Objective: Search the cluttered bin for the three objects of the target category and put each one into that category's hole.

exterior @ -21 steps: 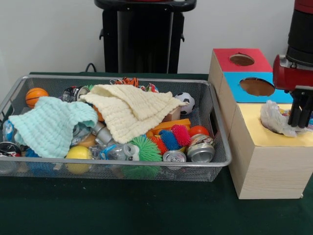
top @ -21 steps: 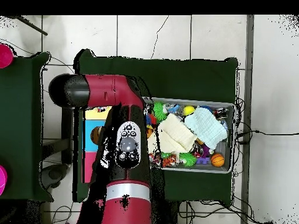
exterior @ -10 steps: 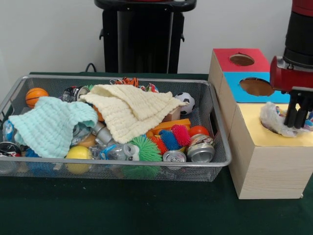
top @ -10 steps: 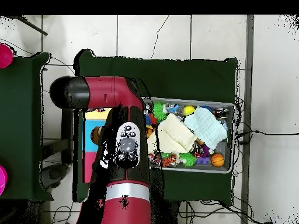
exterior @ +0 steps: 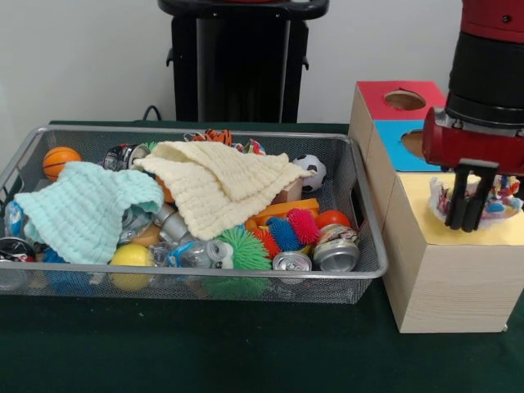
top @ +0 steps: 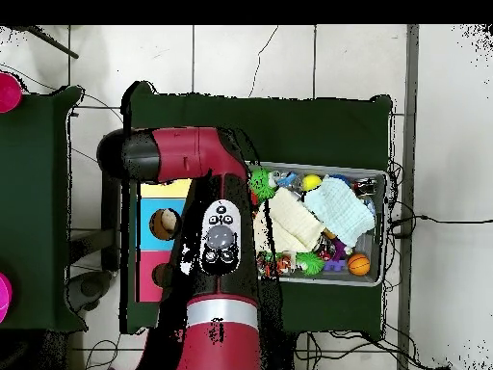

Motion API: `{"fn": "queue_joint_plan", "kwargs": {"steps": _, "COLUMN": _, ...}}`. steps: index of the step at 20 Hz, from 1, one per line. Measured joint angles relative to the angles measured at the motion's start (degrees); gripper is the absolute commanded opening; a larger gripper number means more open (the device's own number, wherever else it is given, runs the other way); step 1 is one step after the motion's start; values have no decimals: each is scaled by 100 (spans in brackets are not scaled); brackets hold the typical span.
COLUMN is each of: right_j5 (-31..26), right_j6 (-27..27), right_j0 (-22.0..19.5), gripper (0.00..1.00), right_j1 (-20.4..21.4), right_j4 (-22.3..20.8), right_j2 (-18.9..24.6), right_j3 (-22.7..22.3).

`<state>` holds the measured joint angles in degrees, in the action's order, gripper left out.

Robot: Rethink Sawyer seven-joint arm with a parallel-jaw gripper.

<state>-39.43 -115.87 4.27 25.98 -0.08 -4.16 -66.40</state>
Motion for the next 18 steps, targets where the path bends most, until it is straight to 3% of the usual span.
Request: {"fn": "queue_joint_plan", "kwargs": {"steps": 18, "right_j5": 302, "right_j6": 0, "right_j0": -276, "gripper": 0, "right_j1": -130, "right_j4": -358, "right_j2": 217, "right_j3": -68}}
